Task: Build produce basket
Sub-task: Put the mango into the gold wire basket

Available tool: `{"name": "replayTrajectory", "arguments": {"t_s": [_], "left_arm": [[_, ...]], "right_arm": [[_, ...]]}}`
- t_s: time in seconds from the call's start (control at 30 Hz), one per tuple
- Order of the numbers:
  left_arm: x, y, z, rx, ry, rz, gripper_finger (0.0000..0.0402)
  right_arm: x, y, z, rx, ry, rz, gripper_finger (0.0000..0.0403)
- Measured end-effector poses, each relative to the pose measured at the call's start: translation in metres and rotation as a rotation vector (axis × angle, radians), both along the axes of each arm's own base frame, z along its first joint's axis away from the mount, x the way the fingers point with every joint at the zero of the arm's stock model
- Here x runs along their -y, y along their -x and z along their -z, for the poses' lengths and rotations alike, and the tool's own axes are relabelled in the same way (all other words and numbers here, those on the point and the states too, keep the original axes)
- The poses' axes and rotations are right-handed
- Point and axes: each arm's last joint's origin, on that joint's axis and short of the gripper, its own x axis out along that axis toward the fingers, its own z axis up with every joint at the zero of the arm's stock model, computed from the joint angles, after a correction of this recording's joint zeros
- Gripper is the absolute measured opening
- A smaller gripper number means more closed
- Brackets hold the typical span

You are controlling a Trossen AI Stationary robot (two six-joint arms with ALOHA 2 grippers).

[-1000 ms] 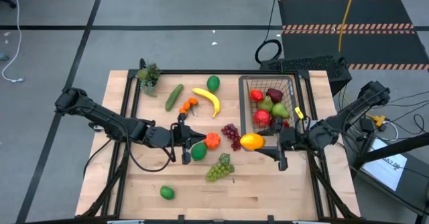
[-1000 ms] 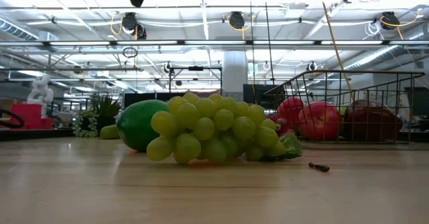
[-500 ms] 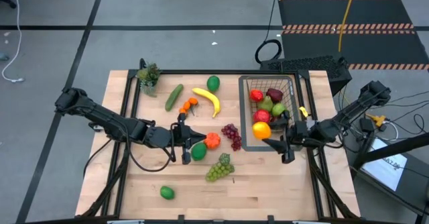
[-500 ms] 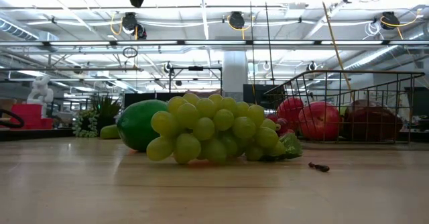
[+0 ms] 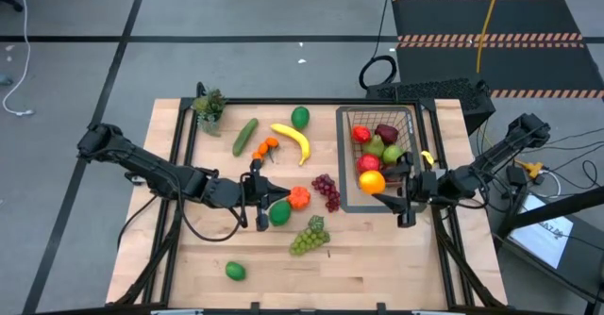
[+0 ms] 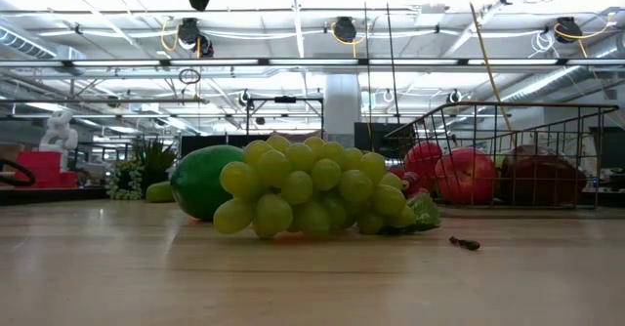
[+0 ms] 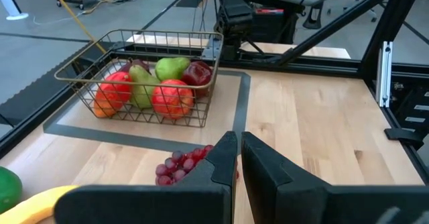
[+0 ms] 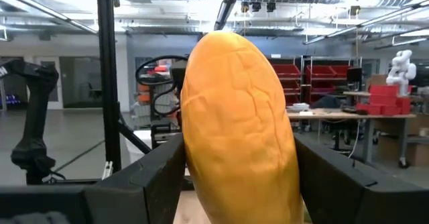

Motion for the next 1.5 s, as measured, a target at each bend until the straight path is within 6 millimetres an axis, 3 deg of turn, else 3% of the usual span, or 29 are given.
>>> {"name": "replayTrajectory", "arguments": {"t_s": [1.13, 1.5], "left_arm": [[0.0001, 0.0000, 0.0000, 0.001, 0.008, -0.002, 0.0026], [0.0001, 0.0000, 0.0000, 0.001, 0.009, -0.002, 0.0026]], "right_arm": [[-0.0001, 0.0000, 0.0000, -0.063, 0.804, 0.207, 0.0243], [-0.0001, 0.0000, -0.0001, -0.070, 0.887, 0.228, 0.0243]]}}
